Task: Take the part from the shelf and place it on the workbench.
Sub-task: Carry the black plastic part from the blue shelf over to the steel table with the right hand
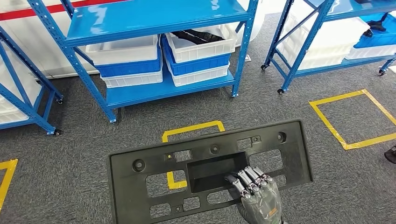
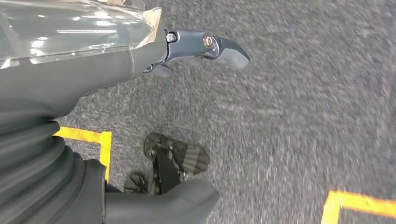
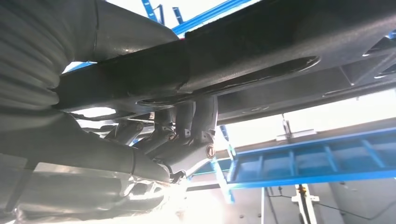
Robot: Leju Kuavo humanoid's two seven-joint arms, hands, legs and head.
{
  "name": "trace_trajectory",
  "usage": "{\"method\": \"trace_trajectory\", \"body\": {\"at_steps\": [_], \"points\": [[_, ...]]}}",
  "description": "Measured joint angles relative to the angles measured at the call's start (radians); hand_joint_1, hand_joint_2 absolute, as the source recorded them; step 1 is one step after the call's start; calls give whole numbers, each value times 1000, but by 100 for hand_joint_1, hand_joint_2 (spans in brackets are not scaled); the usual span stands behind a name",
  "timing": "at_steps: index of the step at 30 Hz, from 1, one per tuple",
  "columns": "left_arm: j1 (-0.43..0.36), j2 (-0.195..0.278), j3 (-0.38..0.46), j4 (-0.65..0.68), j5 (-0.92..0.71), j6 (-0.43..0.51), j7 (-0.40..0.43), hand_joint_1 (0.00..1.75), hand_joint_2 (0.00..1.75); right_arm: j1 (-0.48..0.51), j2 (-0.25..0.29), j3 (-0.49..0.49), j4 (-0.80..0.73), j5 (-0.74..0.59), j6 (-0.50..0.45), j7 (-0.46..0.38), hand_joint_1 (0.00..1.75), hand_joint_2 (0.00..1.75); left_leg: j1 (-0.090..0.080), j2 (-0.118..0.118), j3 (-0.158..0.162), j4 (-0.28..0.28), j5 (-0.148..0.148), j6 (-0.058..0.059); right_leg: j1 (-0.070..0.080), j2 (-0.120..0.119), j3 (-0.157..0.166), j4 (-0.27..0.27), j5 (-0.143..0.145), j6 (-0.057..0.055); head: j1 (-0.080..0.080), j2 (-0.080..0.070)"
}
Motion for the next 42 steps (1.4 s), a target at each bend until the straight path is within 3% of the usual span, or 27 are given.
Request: {"method": "trace_trajectory", "body": {"at_steps": [2,4,6,7,8,9,11,13,15,17,18,20,22,23,24,26,28,30,31,33,35,37,38,39,40,42], "points": [[-1,-1,0,0,-9,-24,-13,0,175,3,0,-4,0,4,0,9,175,175,8,-30,-13,30,-29,-11,-5,21,-1,-2,9,-16,-1,0],[0,0,-2,0,-17,-48,-18,0,175,4,0,-6,2,4,0,17,175,175,11,-86,-56,134,-99,-19,-6,41,-5,-2,18,-29,-3,0],[1,0,-3,0,-20,-60,-19,0,175,5,-1,-8,7,4,0,23,175,175,12,-109,-110,261,-155,-20,-1,63,-11,-1,22,-36,-4,0],[2,0,-3,0,-21,-65,-19,0,175,6,-2,-8,10,1,0,24,175,175,12,-112,-122,289,-156,-18,1,76,-12,0,23,-37,-4,0],[2,0,-4,0,-22,-70,-19,0,175,7,-2,-9,13,-2,0,26,175,175,12,-114,-116,279,-137,-16,3,89,-11,0,24,-37,-4,0],[2,1,-4,0,-23,-77,-19,0,175,8,-3,-9,17,-7,0,28,175,175,12,-121,-93,230,-101,-11,4,102,-9,1,24,-37,-4,0],[2,4,-4,0,-25,-90,-20,0,175,7,-7,-9,25,-14,0,36,175,175,13,-163,-29,93,-34,0,7,126,-8,3,24,-36,-5,0],[1,7,-4,0,-25,-103,-21,0,175,5,-11,-9,31,-16,0,43,175,175,12,-194,4,20,-16,6,8,147,-17,6,27,-29,-5,0],[-1,8,-4,0,-25,-115,-23,0,175,7,-14,-8,34,-12,0,46,175,175,9,-179,6,8,-17,10,6,168,-32,5,35,-16,-5,0],[-2,8,-4,0,-25,-123,-23,0,175,12,-17,-7,34,0,0,46,175,175,10,-153,7,-6,-7,21,8,146,-54,28,25,-10,-3,0],[-2,9,-5,0,-25,-125,-22,0,175,14,-18,-7,34,6,0,47,175,175,12,-138,8,-12,-3,27,10,120,-77,66,5,-11,-1,0],[0,10,-5,0,-25,-130,-17,0,175,16,-21,-6,34,17,0,52,175,175,12,-107,5,-15,0,32,6,73,-140,195,-52,-14,4,0],[1,11,-6,0,-28,-130,-7,0,175,22,-24,-7,34,30,0,59,175,175,11,-76,4,-14,-1,32,-1,60,-183,292,-82,-5,4,0],[1,11,-7,0,-29,-126,-1,0,175,27,-26,-7,33,34,0,61,175,175,11,-62,3,-13,-1,31,-4,56,-177,287,-76,5,5,0],[0,11,-8,0,-30,-120,5,0,175,31,-28,-7,30,37,0,63,175,175,12,-49,3,-12,-2,29,-9,47,-148,239,-55,17,5,0],[-1,11,-9,0,-31,-110,13,0,175,36,-30,-7,24,38,0,65,175,175,12,-27,4,-6,-8,19,-13,3,-65,93,-7,33,5,0],[-2,13,-9,0,-31,-105,14,0,175,40,-32,-7,18,35,0,65,175,175,7,-9,7,0,-14,5,-8,-24,-23,13,15,28,5,0],[-4,13,-9,0,-30,-104,15,0,175,45,-34,-8,14,32,0,63,175,175,6,8,13,0,-16,-5,-3,-7,-29,9,18,14,3,0],[-5,14,-9,0,-29,-103,15,0,175,47,-35,-9,12,30,0,59,175,175,10,4,14,3,-20,-12,-7,4,-30,8,20,8,2,0],[-6,15,-8,0,-21,-101,20,0,175,48,-34,-11,9,26,0,45,175,175,17,-42,-2,46,-60,-22,-15,26,-30,7,28,-9,0,0],[-4,16,-4,0,-5,-98,27,0,175,47,-29,-17,9,17,0,24,175,175,19,-98,-49,161,-132,-25,-14,48,-33,7,36,-22,-3,0],[1,16,1,0,5,-95,31,0,175,47,-22,-25,12,12,0,5,175,175,19,-113,-93,265,-170,-25,-8,74,-37,8,39,-26,-4,0],[2,16,2,0,8,-94,32,0,175,47,-19,-29,14,12,0,-2,175,175,20,-115,-97,273,-162,-24,-7,88,-37,8,40,-27,-4,0],[3,17,4,0,11,-93,33,0,175,47,-16,-32,16,15,0,-6,175,175,20,-117,-84,245,-136,-22,-6,101,-37,9,40,-26,-4,0],[2,17,5,0,13,-91,36,0,175,47,-13,-35,18,17,0,-8,175,175,21,-127,-57,188,-100,-19,-6,115,-37,10,40,-26,-4,0],[2,17,8,0,18,-87,45,0,175,46,-8,-38,20,21,0,-10,175,175,22,-171,0,67,-51,-11,-2,138,-39,15,42,-22,-4,0]]}}
